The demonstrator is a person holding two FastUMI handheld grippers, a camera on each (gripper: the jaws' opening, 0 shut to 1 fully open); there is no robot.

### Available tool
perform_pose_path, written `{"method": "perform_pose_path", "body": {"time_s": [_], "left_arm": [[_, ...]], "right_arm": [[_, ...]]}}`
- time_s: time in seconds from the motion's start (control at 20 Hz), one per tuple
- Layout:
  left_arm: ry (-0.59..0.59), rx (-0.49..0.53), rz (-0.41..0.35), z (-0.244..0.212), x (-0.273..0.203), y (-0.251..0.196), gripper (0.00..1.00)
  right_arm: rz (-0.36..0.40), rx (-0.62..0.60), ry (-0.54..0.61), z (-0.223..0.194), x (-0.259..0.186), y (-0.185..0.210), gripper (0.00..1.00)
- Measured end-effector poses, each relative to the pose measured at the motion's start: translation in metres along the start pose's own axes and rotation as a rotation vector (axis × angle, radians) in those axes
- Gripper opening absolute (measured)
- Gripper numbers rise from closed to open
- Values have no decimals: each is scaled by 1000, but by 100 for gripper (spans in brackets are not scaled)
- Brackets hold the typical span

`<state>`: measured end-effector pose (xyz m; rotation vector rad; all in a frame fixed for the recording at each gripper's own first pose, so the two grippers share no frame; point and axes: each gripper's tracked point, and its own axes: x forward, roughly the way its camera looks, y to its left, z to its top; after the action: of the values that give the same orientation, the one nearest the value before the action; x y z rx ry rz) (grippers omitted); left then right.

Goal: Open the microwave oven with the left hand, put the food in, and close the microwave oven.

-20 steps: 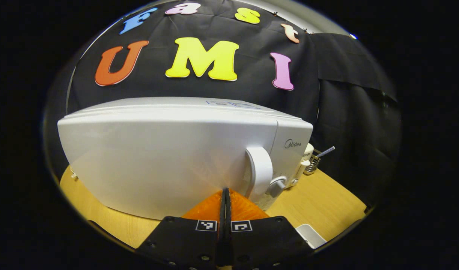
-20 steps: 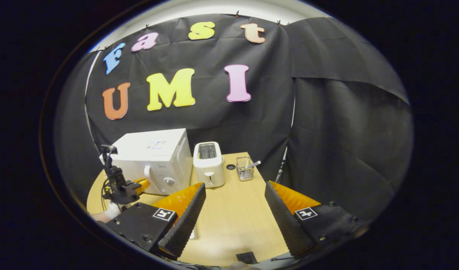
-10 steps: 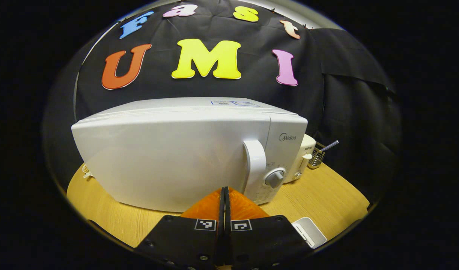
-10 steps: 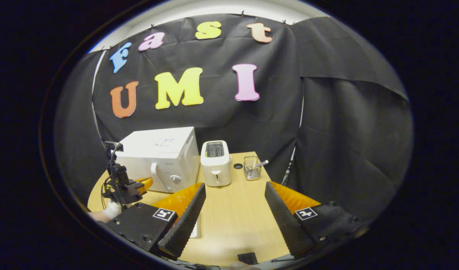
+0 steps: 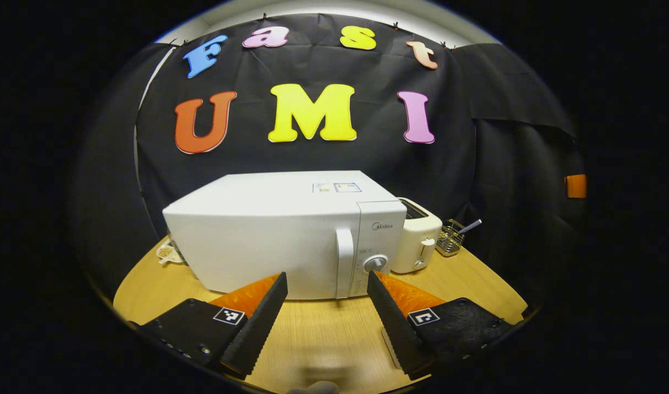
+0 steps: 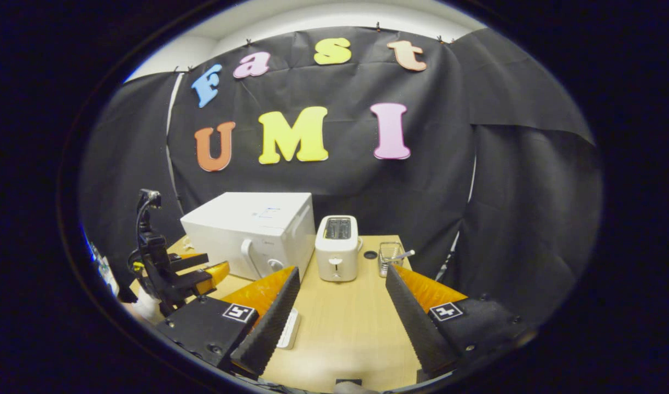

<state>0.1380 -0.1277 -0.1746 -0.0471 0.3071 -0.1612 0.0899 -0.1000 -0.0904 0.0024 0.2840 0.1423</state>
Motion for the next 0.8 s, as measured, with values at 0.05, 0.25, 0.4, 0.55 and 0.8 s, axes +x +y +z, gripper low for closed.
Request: {"method": "perform_pose_path", "body": {"time_s": [0.05, 0.25, 0.4, 0.55, 0.8], "left_arm": [[-13, 0, 17, 9, -13, -2, 93], [-67, 0, 74, 44, -74, -3, 92], [-114, 32, 60, 75, -113, -11, 92], [-176, 12, 47, 101, -148, -3, 95], [-244, -29, 69, 133, -195, 24, 95]], "right_arm": [[23, -2, -6, 1, -1, 3, 100], [58, 7, -52, 15, -15, 18, 100], [46, 11, -94, 25, -35, 31, 100], [30, 3, -136, 37, -60, 45, 100], [-15, 9, -222, 62, -97, 66, 90]]}}
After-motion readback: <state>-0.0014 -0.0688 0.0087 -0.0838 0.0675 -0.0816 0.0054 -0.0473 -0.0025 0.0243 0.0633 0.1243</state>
